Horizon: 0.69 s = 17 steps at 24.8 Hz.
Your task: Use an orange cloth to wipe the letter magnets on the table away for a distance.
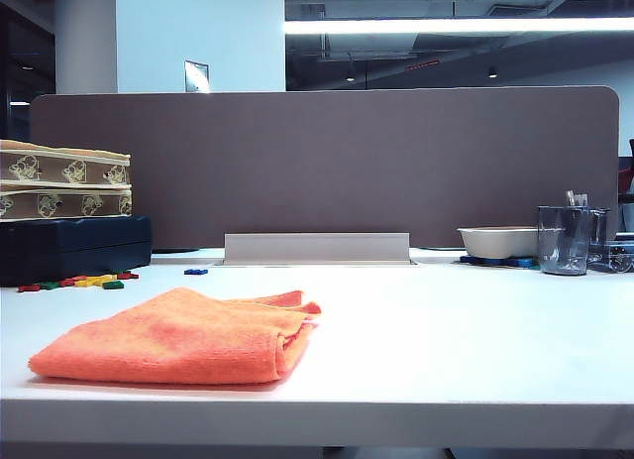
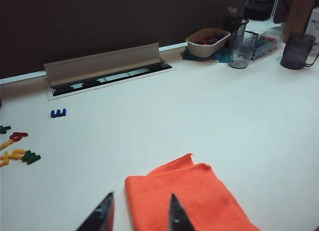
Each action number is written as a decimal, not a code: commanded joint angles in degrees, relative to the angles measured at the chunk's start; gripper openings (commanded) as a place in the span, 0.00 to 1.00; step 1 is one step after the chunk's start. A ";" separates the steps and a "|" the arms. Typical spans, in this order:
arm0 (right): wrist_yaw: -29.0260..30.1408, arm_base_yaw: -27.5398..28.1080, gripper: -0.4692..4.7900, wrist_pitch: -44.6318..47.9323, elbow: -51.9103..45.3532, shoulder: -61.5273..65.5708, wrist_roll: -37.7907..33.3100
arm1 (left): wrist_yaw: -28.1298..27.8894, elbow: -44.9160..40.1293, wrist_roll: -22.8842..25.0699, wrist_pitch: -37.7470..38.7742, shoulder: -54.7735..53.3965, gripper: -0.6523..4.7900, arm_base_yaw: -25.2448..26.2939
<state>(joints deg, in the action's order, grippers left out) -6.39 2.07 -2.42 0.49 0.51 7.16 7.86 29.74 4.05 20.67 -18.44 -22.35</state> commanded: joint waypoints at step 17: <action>-0.07 0.02 0.09 0.57 0.02 -0.52 -0.07 | -9.66 -15.02 -7.63 -4.20 18.34 0.36 0.02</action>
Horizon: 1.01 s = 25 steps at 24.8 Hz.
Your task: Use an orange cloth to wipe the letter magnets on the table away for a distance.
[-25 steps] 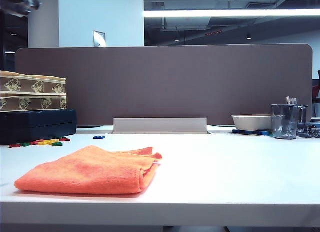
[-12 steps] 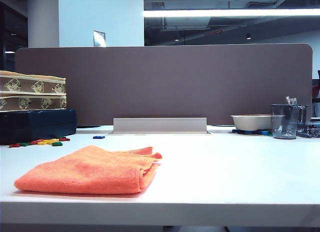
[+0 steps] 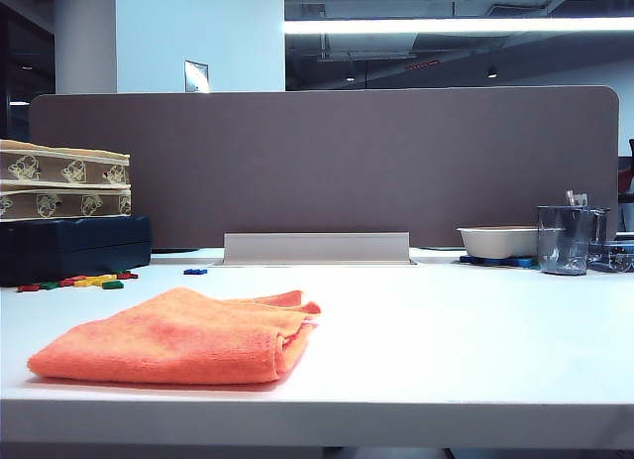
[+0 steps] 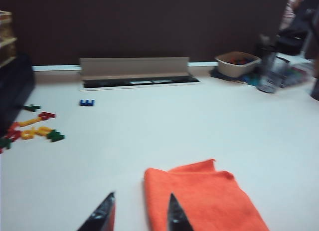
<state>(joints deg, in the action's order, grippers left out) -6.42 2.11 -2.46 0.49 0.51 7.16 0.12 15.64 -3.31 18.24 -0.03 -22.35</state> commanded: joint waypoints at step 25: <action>-0.07 -0.04 0.09 0.57 0.02 -0.52 -0.07 | -6.40 -15.28 -0.09 -7.87 -0.07 0.35 0.04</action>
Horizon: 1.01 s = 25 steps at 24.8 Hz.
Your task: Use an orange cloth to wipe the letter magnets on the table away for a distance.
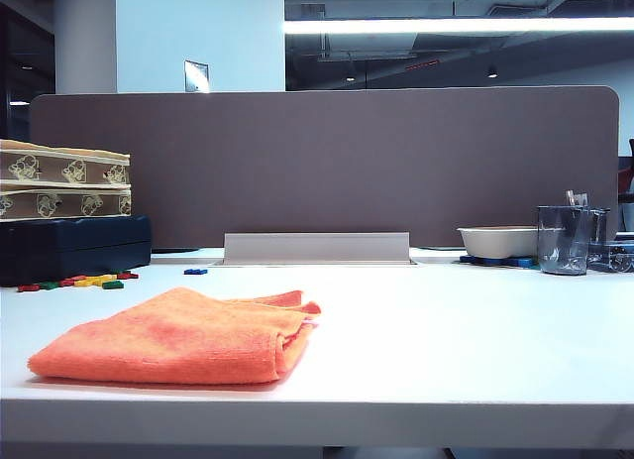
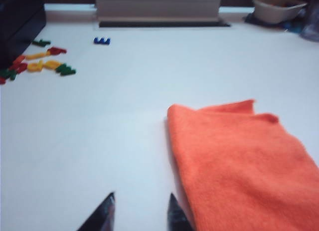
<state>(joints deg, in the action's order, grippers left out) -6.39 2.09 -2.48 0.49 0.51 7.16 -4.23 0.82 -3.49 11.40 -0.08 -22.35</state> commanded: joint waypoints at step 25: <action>-0.09 -0.04 0.09 0.59 0.02 -0.52 -0.07 | -4.48 -0.57 5.79 -2.10 0.00 0.15 16.39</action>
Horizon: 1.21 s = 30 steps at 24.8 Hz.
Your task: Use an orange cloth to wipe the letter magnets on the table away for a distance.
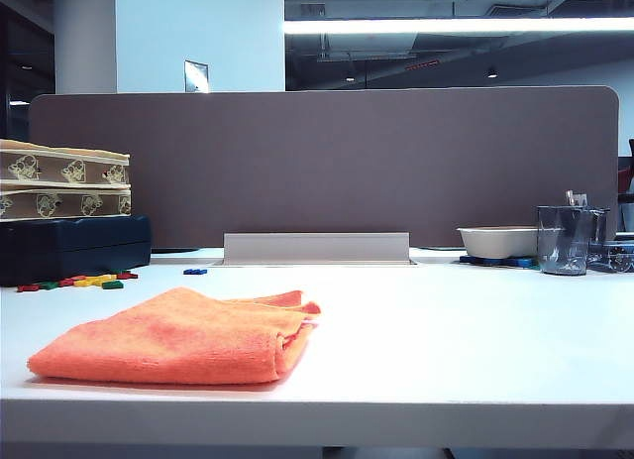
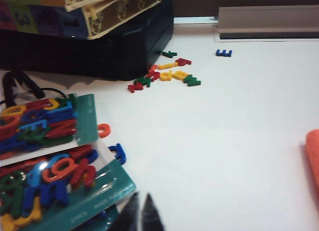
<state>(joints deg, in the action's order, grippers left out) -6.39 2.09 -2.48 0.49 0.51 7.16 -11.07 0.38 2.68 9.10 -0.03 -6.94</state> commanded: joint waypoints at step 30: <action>-0.09 -0.04 0.09 0.59 0.02 -0.52 -0.07 | 9.81 -0.07 -3.37 1.53 -0.04 0.11 8.81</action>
<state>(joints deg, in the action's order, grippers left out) -6.39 2.07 -2.50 0.49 0.51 7.16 -1.54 0.36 -0.93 10.11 -0.05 1.87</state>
